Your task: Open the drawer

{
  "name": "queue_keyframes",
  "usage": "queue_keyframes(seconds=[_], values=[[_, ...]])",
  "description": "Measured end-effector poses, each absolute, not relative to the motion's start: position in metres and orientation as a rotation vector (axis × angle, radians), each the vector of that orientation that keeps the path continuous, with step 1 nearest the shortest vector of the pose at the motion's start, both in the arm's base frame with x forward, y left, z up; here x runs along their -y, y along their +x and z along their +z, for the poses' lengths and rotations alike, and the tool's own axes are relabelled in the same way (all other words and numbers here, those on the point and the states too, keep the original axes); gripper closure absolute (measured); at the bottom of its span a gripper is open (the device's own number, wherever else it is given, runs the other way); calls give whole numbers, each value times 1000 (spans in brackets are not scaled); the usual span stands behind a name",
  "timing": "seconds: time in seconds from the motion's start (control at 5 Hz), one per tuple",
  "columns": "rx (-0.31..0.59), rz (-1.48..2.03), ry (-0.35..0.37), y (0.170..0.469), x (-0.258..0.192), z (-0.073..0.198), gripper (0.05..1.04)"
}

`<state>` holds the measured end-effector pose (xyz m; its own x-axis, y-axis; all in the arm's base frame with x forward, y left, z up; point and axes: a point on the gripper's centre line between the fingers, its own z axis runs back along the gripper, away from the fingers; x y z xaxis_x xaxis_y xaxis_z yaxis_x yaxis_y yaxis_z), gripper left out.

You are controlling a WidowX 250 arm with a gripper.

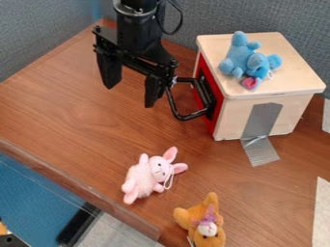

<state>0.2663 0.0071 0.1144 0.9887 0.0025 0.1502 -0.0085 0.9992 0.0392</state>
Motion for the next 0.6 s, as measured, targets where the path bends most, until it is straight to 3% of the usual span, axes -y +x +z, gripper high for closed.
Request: queue_keyframes(seconds=[0.2, 0.6], values=[[118, 6, 38, 266, -7, 106, 83], [70, 48, 44, 324, -12, 78, 83]])
